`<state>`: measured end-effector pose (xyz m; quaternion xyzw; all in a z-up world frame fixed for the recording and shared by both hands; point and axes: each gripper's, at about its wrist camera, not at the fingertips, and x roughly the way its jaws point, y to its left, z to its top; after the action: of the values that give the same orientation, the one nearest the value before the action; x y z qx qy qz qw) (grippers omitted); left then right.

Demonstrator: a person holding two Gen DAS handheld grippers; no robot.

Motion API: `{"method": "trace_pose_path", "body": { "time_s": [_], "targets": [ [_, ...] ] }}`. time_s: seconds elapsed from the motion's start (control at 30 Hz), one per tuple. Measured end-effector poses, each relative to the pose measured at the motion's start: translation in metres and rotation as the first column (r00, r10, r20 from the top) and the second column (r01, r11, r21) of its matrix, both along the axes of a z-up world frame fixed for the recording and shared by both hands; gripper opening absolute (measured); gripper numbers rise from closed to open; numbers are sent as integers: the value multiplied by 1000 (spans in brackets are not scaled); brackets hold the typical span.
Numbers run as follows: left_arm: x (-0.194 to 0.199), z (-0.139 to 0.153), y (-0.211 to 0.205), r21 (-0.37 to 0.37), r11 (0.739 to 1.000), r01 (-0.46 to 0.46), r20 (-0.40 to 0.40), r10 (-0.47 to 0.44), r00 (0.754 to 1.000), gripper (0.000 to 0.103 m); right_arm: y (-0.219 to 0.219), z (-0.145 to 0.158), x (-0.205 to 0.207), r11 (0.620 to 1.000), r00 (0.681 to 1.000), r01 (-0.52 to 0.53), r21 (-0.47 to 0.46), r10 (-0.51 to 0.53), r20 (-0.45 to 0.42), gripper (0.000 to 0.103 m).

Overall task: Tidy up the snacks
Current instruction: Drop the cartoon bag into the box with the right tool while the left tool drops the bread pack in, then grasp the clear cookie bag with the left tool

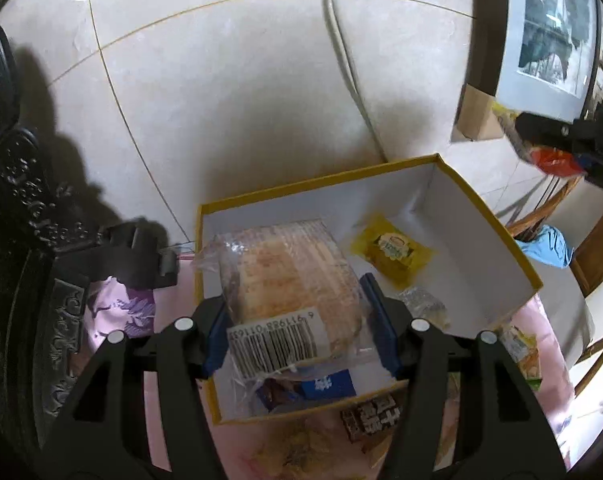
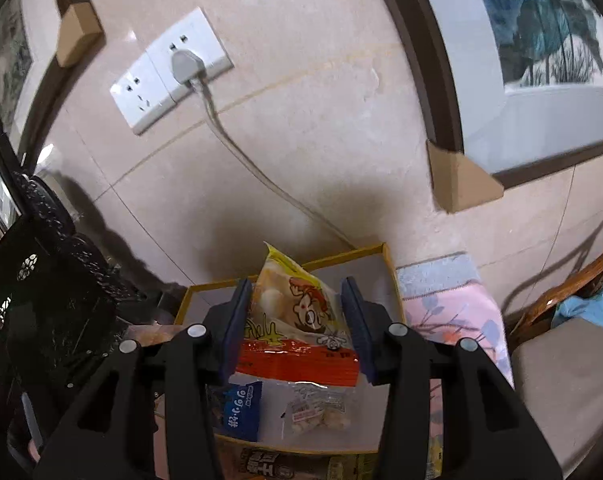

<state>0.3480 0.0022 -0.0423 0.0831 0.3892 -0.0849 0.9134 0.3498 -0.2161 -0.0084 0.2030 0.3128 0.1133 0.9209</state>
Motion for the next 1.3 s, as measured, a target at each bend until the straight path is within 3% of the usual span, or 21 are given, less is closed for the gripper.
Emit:
{"method": "trace_pose_path", "body": {
  "time_s": [0.03,0.07,0.1,0.13,0.23,0.37,0.57,0.77,0.87,1.03,1.2,1.3],
  "targets": [
    [2,-3,1,1,1000,-10,3,10,1000,62,1,-3,4,1000,1000,1,8,-1,-15,48],
    [5,-6,2,0,1000,-24,8,24,1000,81,3,-8,10,1000,999,11,1,-11,-49,52],
    [7,-9,3,3,999,-35,6,35,999,98,5,-11,14,1000,997,9,2,-8,-72,84],
    [9,-12,5,20,997,-68,5,68,998,101,6,-13,15,1000,996,6,12,-5,-90,102],
    [11,-21,12,50,987,-151,-38,153,988,101,7,-12,2,998,996,-2,57,7,-92,102],
    [-5,-17,24,-13,985,-174,-77,173,982,101,8,1,-24,999,996,18,-29,-20,-83,102],
    [-52,-7,42,-55,974,-220,-82,216,973,101,1,12,-76,999,996,40,-16,-41,-81,102],
    [-116,-16,63,-84,959,-272,-120,261,958,101,-1,-25,-147,997,983,79,6,-77,-166,102],
    [-143,-21,71,-60,959,-278,-117,270,956,101,-1,-40,-168,997,971,81,19,-74,-225,102],
    [-173,-29,85,-54,956,-289,-94,284,954,101,-4,-39,-191,995,969,99,25,-90,-229,102],
    [-186,-47,99,-63,939,-338,-142,327,934,101,-9,-43,-217,997,977,52,-51,-61,-203,102],
    [-192,-56,104,-51,930,-364,-173,350,921,101,-24,-67,-240,990,972,36,-138,-67,-225,102]
  ]
}}
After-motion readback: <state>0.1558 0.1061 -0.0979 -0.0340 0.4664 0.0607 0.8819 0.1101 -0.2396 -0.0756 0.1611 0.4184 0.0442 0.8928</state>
